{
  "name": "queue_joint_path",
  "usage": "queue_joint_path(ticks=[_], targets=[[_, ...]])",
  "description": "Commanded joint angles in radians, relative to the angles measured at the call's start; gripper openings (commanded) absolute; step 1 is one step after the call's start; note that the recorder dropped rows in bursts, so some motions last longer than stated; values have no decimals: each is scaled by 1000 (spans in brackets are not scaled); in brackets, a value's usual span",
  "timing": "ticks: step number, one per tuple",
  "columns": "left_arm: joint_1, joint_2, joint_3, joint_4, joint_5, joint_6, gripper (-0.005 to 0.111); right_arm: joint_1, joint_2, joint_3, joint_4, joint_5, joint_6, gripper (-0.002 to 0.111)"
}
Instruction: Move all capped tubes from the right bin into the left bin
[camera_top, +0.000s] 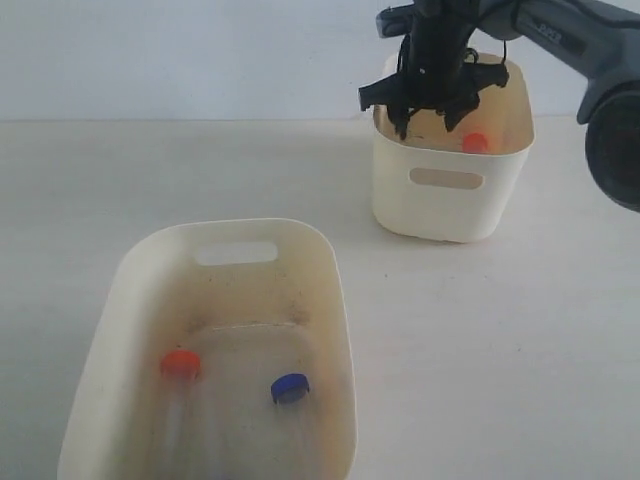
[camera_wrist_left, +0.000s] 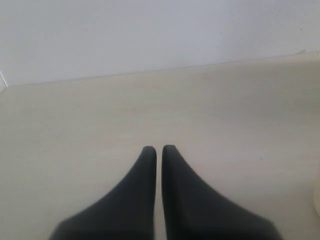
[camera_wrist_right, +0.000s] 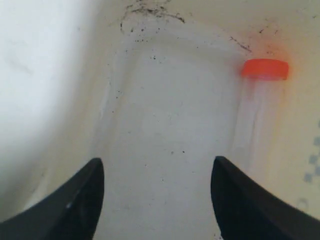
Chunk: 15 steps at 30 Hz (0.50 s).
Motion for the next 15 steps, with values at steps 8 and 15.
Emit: queue_joint_path(ticks=[8,15], targets=[[1,-2,-4,-7,-15,-12,4,-112,-244,61,3,6,-46,59],[1,-2,-4,-7,-15,-12,4,-255,-254,195,147,6,-58,59]])
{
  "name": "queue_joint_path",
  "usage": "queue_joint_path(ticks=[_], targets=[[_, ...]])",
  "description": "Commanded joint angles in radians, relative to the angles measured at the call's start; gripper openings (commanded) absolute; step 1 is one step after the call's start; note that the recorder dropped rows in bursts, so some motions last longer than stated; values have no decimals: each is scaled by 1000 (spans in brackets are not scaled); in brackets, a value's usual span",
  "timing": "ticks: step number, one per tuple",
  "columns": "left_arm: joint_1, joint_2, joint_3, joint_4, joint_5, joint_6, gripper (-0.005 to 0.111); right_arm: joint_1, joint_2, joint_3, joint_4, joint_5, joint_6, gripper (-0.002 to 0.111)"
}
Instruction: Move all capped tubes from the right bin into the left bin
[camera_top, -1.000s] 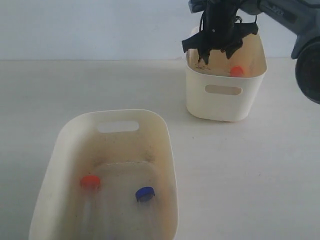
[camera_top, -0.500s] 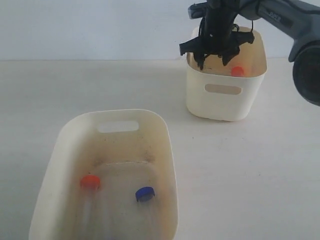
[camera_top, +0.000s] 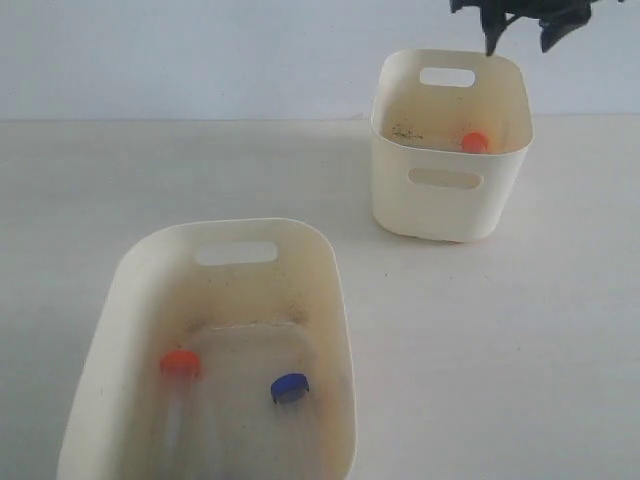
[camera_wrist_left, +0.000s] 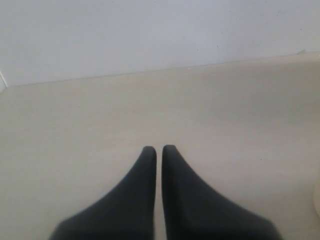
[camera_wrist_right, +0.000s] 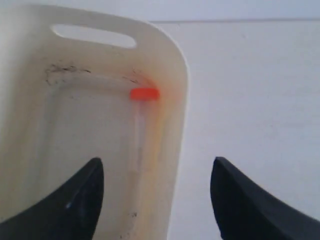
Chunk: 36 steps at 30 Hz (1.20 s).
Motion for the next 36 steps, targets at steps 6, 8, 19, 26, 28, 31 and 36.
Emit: queue_joint_path(ticks=[6,8,19,26,28,31,36], targets=[[1,-2,-4,-7,-15,-12,4,-92,-10,189,126,3,-45,59],[1,-2,-4,-7,-15,-12,4,-92,-10,228,154,3,-59,58],[1,-2,-4,-7,-15,-12,4,-92,-10,256,99,3,-303,0],[1,-2,-4,-7,-15,-12,4,-92,-10,256,75,3,-382,0],[1,-2,-4,-7,-15,-12,4,-92,-10,256,75,3,-411,0],[1,-2,-4,-7,-15,-12,4,-92,-10,256,59,3,-412,0],[1,-2,-4,-7,-15,-12,4,-92,-10,256,48,3,-461,0]])
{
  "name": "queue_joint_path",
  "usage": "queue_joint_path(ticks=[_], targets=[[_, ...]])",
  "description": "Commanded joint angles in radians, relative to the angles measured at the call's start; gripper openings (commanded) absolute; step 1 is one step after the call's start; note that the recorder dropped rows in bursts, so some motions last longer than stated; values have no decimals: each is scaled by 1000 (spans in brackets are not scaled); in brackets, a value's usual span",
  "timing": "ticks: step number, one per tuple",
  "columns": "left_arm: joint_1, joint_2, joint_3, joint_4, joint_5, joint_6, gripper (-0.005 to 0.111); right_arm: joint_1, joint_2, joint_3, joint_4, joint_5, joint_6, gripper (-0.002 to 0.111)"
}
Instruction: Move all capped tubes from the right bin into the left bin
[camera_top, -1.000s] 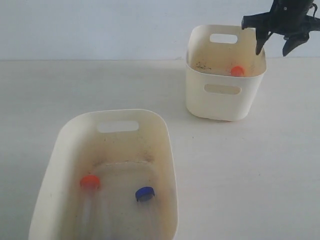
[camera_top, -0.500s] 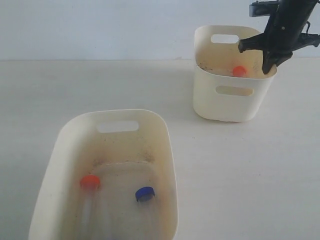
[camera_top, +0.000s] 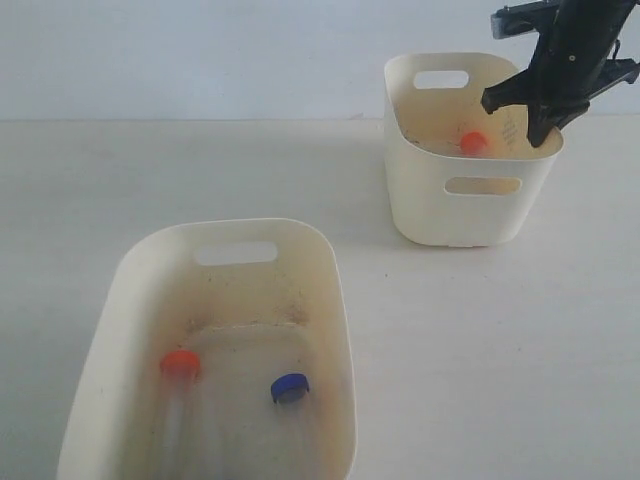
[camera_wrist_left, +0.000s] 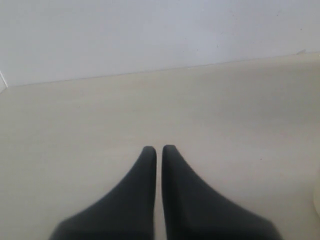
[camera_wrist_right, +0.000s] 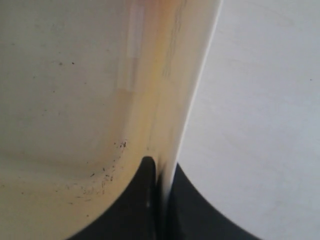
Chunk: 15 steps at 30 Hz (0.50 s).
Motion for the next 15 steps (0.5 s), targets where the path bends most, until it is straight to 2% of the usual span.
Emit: queue_joint_path(ticks=[1,6,11,13,15], targets=[[1,-2,-4,-7,-15,-12,4,-7,-10,4,-66,13,-83,0],[1,-2,-4,-7,-15,-12,4,-7,-10,4,-67,9,-104,0],[1,-2,-4,-7,-15,-12,4,-7,-10,4,-72,7,-4,0],[1,-2,-4,-7,-15,-12,4,-7,-10,4,-70,4,4,6],[1,-2,-4,-7,-15,-12,4,-7,-10,4,-70,9,4,20]])
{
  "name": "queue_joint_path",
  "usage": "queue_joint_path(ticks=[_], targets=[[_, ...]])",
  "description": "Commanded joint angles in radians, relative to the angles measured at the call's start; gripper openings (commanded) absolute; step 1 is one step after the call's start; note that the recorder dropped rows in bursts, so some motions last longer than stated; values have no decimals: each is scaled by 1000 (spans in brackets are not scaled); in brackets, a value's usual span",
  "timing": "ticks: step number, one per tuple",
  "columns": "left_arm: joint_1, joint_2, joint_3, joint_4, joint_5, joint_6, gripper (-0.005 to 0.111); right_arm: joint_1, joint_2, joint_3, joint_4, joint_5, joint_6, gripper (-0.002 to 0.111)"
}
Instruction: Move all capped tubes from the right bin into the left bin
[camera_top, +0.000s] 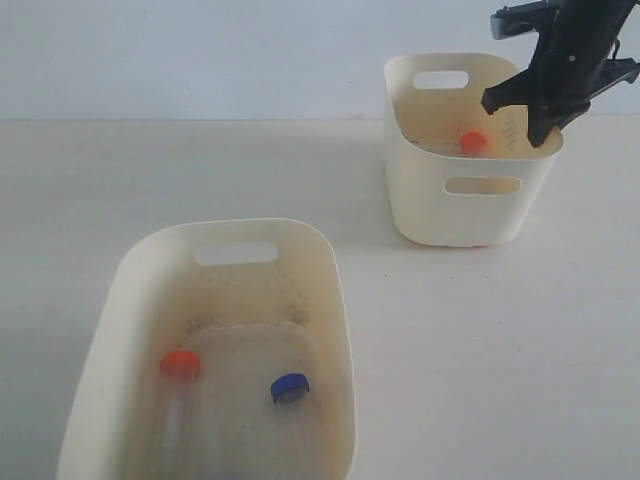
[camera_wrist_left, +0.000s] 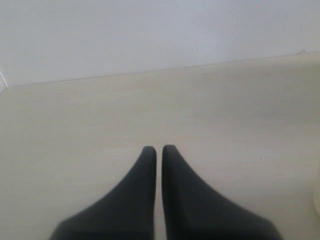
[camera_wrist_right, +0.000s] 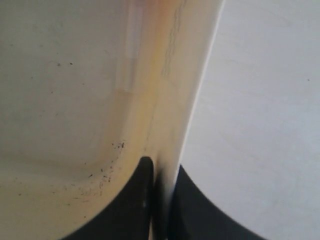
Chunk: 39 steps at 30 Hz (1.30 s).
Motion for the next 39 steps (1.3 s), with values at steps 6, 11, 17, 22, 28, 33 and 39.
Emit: queue_joint_path(ticks=[6,11,17,22,28,33,39], targets=[[1,-2,-4,-7,-15,-12,4,-7,-10,4,-86,18,44,72],[1,-2,-4,-7,-15,-12,4,-7,-47,0,-103,18,84,66],[1,-2,-4,-7,-15,-12,4,-7,-154,-37,-17,18,136,49],[1,-2,-4,-7,-15,-12,4,70,-197,-51,113,-56,136,49],[1,-2,-4,-7,-15,-12,4,196,-106,-51,-87,-220,250,49],[1,-2,-4,-7,-15,-12,4,198,-9,-51,-192,-282,425,49],[1,-2,-4,-7,-15,-12,4,194,67,-51,-243,-315,471,49]])
